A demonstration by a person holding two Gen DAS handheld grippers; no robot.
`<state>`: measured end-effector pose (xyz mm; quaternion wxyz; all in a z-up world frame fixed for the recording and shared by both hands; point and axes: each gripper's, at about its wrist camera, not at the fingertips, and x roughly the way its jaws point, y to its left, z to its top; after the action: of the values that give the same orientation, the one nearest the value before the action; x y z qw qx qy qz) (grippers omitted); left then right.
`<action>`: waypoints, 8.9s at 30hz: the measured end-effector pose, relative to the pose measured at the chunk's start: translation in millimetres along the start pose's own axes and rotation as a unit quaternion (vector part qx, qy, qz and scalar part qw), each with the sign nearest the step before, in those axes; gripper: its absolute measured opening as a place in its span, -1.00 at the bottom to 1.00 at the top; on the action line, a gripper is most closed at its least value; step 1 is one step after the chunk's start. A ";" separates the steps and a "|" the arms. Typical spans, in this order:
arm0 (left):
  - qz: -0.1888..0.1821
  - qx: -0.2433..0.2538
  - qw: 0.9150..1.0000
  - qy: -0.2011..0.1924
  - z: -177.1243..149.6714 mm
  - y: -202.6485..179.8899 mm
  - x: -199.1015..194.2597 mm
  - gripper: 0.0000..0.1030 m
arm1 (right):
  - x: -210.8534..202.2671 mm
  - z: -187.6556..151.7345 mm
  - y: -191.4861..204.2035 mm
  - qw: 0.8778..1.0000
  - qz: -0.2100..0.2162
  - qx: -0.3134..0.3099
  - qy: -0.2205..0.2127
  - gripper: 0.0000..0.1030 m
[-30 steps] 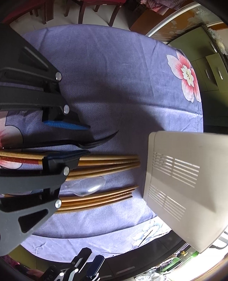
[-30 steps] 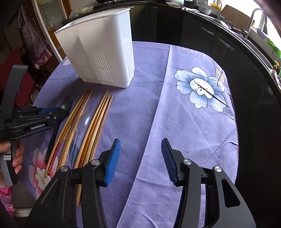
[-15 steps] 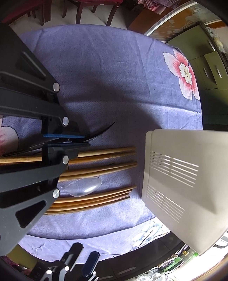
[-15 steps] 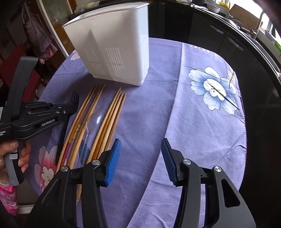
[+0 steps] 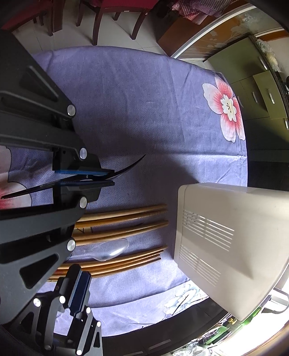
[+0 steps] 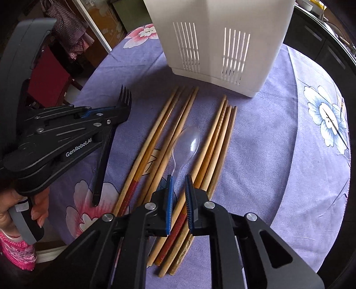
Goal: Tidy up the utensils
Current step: 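Close the left gripper on the black fork while the right gripper grasps the clear spoon, then lift the fork with the left gripper while the right lifts the spoon, dropping both into the white holder, then close the left gripper on one wooden chopstick while the right gripper grasps another, then raise both chopsticks upright and release them into the white holder with both grippers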
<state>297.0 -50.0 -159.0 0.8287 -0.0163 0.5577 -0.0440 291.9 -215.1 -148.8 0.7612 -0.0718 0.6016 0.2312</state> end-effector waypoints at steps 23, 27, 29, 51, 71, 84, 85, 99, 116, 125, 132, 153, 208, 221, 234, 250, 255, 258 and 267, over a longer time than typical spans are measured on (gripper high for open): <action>-0.012 0.002 1.000 -0.010 -6.1 1.9 -8.8 -0.92 | 19.4 8.3 25.0 0.998 -0.054 0.003 -0.009 -0.79; -0.012 0.007 1.000 -0.020 -4.6 -0.1 -21.2 -0.92 | -9.8 4.4 19.8 0.998 -0.025 0.006 -0.054 -0.81; -0.014 0.010 0.999 -0.030 -2.2 -2.5 -32.9 -0.92 | -28.8 3.1 15.6 0.996 -0.016 0.010 -0.082 -0.81; -0.020 0.015 0.963 -0.267 140.9 -50.1 -172.5 -0.91 | -223.4 95.3 -29.0 0.937 0.007 0.042 -0.348 -0.82; 0.055 0.033 0.918 -0.392 147.6 -59.4 -116.0 -0.69 | -257.5 105.2 -70.9 0.920 -0.017 0.071 -0.384 -0.82; 0.031 0.026 0.927 -0.374 104.0 -37.0 -143.5 -0.36 | -208.1 116.0 -57.5 0.925 -0.038 0.066 -0.371 -0.82; 0.030 0.027 0.928 -0.371 99.5 -35.5 -145.1 -0.36 | -202.2 115.8 -56.7 0.926 -0.044 0.065 -0.368 -0.82; 0.039 0.047 0.960 -0.274 35.2 -14.6 -124.4 -0.35 | -158.5 70.4 -52.1 0.930 -0.078 0.046 -0.357 -0.71; 0.014 0.048 0.998 -0.046 1.3 -37.6 -14.5 -0.39 | -92.0 -18.8 -68.2 0.963 -0.077 0.043 -0.253 -0.71; 0.011 0.016 1.000 0.001 15.9 -33.5 20.2 -0.52 | -54.8 -28.5 -78.4 0.972 -0.067 0.042 -0.220 -0.62; 0.008 0.013 1.000 0.013 22.7 -35.7 31.5 -0.52 | -50.1 -23.5 -80.5 0.975 -0.067 0.040 -0.209 -0.61; 0.029 0.039 0.999 0.021 14.2 -15.3 26.3 -0.87 | 21.2 15.8 -60.7 0.994 -0.047 0.030 -0.097 -0.61; -0.020 0.079 0.984 -0.158 -12.7 -27.1 -152.8 -0.90 | -174.2 -107.8 -30.1 0.948 -0.040 0.007 -0.316 -0.89; -0.035 0.079 0.981 -0.171 8.7 -30.9 -186.8 -0.90 | -171.1 -108.3 -33.3 0.946 -0.042 0.010 -0.321 -0.89; -0.019 0.073 0.958 -0.277 104.5 -56.6 -282.5 -0.90 | -169.7 -106.0 -44.1 0.946 -0.038 0.015 -0.323 -0.88; 0.005 0.066 0.979 -0.193 135.8 -58.1 -163.7 -0.89 | -257.5 -55.8 -34.6 0.917 -0.054 -0.001 -0.395 -0.89; -0.001 0.060 0.984 -0.170 129.2 -48.2 -137.3 -0.67 | -283.0 -20.1 -29.1 0.910 -0.050 0.002 -0.412 -0.88; -0.011 0.053 0.984 -0.172 123.6 -39.4 -139.5 -0.66 | -295.3 4.7 -27.8 0.901 -0.052 0.009 -0.431 -0.89; -0.015 0.050 0.981 -0.184 96.5 -17.0 -166.1 -0.49 | -294.9 82.7 -36.2 0.887 -0.062 0.035 -0.457 -0.89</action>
<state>323.3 -53.9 31.9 0.9164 0.0093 0.3921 -0.0804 330.8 -293.4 146.9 0.9666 0.0312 0.1895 0.1694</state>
